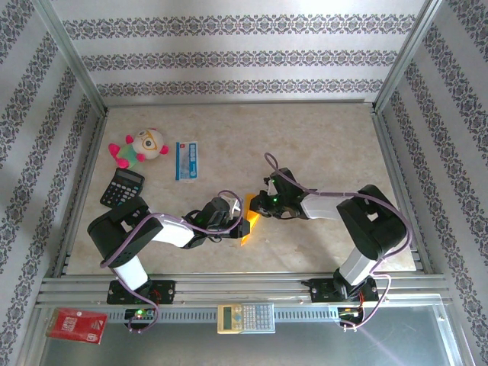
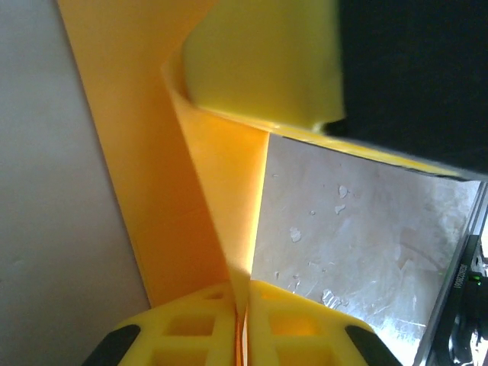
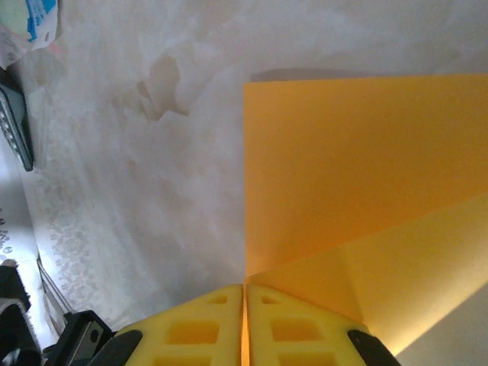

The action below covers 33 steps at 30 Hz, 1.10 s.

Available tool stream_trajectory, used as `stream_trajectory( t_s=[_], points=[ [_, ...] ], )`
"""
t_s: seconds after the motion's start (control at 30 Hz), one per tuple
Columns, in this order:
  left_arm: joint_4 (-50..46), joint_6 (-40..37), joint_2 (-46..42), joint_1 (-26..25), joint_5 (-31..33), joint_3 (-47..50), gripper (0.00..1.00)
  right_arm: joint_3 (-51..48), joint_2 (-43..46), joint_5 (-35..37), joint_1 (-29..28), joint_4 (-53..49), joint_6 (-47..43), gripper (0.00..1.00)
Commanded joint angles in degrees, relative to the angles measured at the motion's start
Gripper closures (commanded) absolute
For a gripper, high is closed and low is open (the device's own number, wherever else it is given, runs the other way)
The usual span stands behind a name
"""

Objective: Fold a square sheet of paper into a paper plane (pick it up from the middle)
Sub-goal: Fold the wing for the fifth time at the center of the table.

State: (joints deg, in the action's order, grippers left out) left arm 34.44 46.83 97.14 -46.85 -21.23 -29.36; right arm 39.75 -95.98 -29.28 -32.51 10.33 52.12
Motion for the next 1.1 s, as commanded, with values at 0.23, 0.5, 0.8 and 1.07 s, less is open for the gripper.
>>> stream_trajectory(
  t_s=[0.23, 0.5, 0.8, 1.07],
  points=[
    [-2.6, 0.01, -0.11, 1.56, 0.69, 0.53, 0.73, 1.53, -2.75, -1.65, -0.61, 3.73, 0.44, 0.9],
    [-3.48, 0.72, -0.5, 2.55, 0.67, -0.78, 0.8, 1.69, -3.21, -2.33, -0.62, 4.45, 0.58, 0.91],
    [-1.2, 2.47, -1.24, 3.58, 0.96, 1.25, 0.96, 1.52, 1.93, -3.38, 1.31, 2.69, -0.79, 0.86],
    [3.28, 4.9, -0.43, 4.54, -1.29, 2.99, 1.0, 0.07, 8.52, -1.58, 4.18, -2.6, -6.67, 0.83]
  ],
)
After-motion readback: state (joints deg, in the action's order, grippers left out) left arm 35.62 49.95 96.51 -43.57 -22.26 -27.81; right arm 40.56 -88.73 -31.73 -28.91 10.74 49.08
